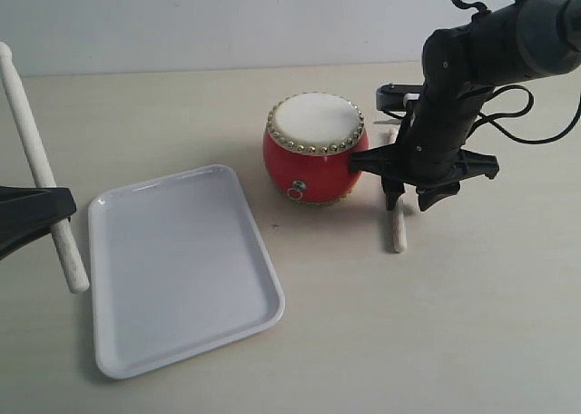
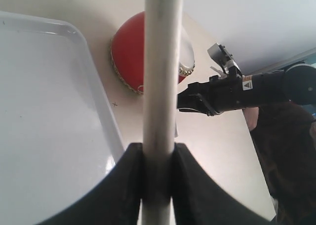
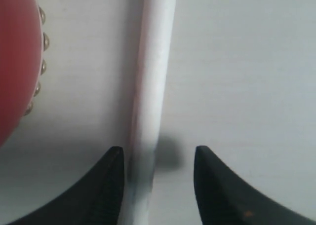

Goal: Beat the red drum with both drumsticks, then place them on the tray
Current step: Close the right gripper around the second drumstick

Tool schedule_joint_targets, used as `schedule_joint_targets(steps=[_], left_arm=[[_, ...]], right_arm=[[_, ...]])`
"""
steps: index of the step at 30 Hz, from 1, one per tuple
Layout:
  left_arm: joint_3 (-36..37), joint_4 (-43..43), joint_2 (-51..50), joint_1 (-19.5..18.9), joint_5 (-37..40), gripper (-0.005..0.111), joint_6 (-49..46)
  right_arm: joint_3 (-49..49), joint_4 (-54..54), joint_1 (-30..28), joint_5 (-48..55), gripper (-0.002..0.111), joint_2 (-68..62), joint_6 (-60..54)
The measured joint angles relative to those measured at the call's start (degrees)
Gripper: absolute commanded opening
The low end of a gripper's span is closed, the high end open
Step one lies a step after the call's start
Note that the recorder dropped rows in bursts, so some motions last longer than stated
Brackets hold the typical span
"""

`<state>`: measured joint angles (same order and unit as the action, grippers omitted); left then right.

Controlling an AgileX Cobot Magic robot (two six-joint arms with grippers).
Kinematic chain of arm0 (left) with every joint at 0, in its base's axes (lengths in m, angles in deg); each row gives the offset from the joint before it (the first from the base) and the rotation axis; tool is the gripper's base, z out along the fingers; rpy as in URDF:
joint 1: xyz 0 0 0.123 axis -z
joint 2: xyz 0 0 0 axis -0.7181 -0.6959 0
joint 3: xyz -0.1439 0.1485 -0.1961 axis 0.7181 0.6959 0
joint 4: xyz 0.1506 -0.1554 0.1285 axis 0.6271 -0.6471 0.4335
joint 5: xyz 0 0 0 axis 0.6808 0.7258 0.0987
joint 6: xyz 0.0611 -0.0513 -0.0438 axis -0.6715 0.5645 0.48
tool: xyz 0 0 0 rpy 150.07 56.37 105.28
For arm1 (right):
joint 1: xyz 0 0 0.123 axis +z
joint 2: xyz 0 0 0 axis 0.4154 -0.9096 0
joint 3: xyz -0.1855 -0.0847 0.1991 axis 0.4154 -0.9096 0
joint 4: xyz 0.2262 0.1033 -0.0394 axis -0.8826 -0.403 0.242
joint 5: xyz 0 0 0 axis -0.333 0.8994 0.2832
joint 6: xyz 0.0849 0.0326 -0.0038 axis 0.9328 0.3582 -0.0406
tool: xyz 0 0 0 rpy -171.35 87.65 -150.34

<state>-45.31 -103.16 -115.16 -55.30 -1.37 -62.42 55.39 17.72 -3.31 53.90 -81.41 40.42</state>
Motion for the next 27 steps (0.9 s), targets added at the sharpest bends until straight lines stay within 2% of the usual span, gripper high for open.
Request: schedule_joint_targets(steps=[27], left_arm=[[0.0, 0.0, 0.0, 0.0, 0.0, 0.0, 0.0]], right_arm=[[0.0, 2.66, 0.25, 0.44, 0.043, -1.04, 1.19]])
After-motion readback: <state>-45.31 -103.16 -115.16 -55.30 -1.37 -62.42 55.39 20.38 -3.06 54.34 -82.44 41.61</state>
